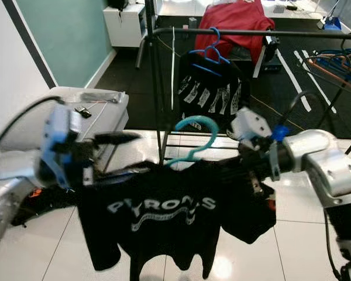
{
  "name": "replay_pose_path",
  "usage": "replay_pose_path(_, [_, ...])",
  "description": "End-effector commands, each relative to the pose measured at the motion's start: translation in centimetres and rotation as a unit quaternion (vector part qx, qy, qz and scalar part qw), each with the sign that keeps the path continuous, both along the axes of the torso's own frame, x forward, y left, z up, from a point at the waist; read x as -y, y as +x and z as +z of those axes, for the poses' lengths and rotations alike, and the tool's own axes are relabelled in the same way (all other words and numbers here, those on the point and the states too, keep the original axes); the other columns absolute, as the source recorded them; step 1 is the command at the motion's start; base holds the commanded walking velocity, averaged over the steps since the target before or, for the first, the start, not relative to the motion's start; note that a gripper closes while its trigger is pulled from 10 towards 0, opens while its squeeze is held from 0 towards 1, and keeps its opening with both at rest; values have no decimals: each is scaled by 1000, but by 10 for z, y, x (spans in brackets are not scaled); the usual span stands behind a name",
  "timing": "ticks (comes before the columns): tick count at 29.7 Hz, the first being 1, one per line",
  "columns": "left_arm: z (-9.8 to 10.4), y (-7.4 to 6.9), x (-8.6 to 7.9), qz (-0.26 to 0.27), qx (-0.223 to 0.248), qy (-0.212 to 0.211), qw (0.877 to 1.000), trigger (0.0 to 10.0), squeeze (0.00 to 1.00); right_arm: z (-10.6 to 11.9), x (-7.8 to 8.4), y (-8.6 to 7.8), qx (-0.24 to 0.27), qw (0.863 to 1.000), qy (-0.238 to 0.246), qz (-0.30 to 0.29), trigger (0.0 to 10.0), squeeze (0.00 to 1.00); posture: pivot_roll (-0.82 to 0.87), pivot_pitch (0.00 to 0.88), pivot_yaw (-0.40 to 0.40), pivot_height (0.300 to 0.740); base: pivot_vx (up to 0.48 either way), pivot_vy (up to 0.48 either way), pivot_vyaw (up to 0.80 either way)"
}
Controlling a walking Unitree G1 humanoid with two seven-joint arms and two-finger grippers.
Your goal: Hang hanger
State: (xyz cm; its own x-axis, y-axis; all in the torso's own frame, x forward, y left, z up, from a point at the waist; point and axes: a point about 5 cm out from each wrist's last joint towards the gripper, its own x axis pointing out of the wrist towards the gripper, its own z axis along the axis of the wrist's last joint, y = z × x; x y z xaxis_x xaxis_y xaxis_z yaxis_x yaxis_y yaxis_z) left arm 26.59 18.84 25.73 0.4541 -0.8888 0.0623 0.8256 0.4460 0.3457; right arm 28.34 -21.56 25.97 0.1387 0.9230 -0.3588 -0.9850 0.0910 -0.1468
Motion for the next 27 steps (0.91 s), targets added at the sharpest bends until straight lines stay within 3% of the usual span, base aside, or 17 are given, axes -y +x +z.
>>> replay_pose_path(1, [2,3,-19,41,7,0,999,10000,1000,11,11,-1,21,999,19,-17,0,0,-108,116,16,740,0,0,0])
replay_pose_path(2, [2,3,-19,41,7,0,999,10000,1000,11,11,-1,21,999,19,-17,0,0,-108,116,16,740,0,0,0])
replay_pose_path(4, [4,8,-41,86,5,-45,995,10000,1000,21,22,-7,26,998,44,-29,0,0,-108,121,18,740,0,0,0])
replay_pose_path(7, [4,9,-47,92,1,-63,994,10000,1000,25,24,-10,28,998,54,-29,0,0,-108,121,18,740,0,0,0])
replay_pose_path(8, [-1,7,-49,82,-10,-76,994,10000,0,29,25,-13,32,997,63,-28,0,0,-113,122,23,740,0,0,0])
replay_pose_path(14, [-32,3,-25,-5,-76,-114,991,10000,0,41,23,-18,48,995,84,-20,0,0,-126,116,29,740,0,0,0])
replay_pose_path(19, [-35,0,-7,-54,-84,-132,986,10000,0,46,21,-18,56,994,94,-16,0,0,-131,111,30,740,0,0,0])
replay_pose_path(24, [-33,0,0,-71,-82,-149,983,10000,0,46,19,-18,56,993,101,-12,0,0,-125,103,30,740,0,0,0])
replay_pose_path(25, [-33,0,3,-73,-79,-151,983,6588,0,46,17,-18,56,993,104,-8,0,0,-125,102,29,740,0,0,0])
replay_pose_path(27, [-33,0,5,-75,-78,-151,983,6588,0,46,16,-19,55,993,107,-6,0,0,-125,102,29,740,0,0,0])
